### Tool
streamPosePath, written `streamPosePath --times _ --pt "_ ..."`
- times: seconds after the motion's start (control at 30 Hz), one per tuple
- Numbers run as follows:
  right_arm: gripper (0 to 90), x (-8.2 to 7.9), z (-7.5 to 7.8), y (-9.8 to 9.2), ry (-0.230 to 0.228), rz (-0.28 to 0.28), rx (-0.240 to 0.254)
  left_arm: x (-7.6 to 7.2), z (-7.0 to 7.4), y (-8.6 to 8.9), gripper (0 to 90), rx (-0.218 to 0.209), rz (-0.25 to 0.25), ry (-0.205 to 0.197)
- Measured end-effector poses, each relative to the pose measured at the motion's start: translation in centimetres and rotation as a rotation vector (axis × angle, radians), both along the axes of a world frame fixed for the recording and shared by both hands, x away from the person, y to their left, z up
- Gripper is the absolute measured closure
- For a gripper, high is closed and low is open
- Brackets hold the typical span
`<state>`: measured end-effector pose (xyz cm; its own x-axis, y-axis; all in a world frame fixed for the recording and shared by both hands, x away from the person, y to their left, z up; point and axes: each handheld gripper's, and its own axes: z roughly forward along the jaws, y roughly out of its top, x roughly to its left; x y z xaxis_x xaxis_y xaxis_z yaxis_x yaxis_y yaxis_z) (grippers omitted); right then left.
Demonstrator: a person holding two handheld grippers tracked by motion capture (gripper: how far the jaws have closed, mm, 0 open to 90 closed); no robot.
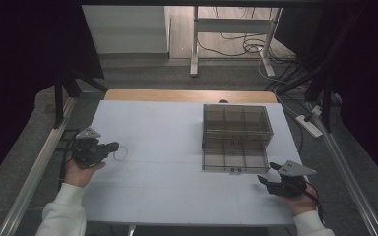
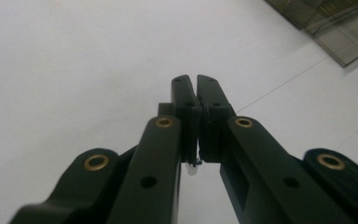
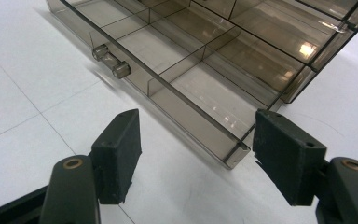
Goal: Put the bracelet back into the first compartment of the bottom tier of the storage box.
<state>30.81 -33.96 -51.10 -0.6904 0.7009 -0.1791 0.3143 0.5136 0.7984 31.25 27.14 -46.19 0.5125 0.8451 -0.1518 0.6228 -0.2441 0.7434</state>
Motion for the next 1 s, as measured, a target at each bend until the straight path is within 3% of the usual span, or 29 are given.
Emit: streamPosePath --times 1.0 --pt "32.3 0.0 0.0 -0.1 -0.001 -0.003 0.001 0.3 1.1 -2.9 87.2 -0.033 -0.061 -0.041"
